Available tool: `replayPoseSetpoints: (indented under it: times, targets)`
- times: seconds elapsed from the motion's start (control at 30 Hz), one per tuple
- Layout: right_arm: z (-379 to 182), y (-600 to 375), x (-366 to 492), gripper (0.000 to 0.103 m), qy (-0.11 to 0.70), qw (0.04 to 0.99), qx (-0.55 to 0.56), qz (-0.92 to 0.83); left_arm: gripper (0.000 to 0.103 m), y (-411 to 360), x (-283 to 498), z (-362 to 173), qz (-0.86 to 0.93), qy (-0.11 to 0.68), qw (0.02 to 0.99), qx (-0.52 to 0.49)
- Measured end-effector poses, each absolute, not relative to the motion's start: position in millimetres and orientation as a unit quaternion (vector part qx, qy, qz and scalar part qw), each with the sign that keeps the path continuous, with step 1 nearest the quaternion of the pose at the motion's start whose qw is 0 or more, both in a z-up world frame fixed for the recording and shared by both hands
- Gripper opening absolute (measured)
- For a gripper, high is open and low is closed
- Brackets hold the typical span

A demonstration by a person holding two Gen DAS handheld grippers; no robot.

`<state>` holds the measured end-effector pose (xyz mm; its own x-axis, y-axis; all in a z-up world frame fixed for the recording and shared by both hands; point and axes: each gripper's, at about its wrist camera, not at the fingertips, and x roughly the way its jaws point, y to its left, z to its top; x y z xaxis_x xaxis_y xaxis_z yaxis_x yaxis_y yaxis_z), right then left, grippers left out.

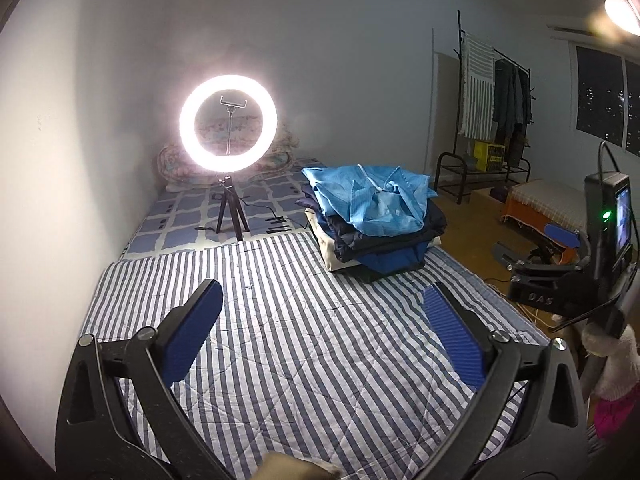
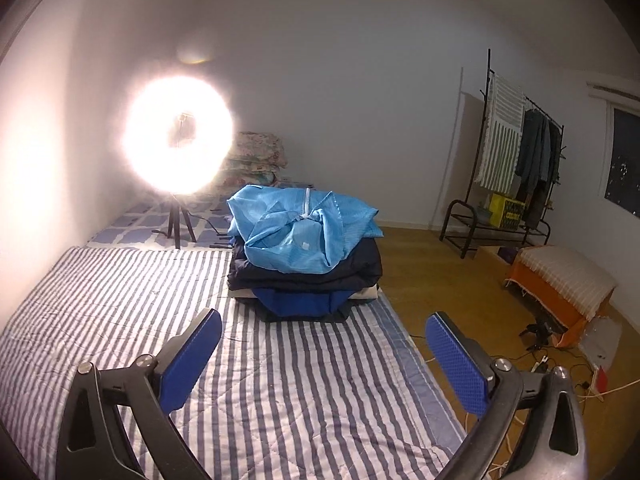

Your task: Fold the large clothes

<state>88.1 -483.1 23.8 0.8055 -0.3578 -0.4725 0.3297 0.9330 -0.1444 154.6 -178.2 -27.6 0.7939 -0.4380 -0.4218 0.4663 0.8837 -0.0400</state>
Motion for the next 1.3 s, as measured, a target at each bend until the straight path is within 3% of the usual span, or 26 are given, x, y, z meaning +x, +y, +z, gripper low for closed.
replayPoseSetpoints:
  times: [1.3]
  targets:
    - [5,-494,90,0.103,0.271,0.943,-0.008,-0.195,0.103,-189,154,-47,-0.21,0.221,0.95,0.069]
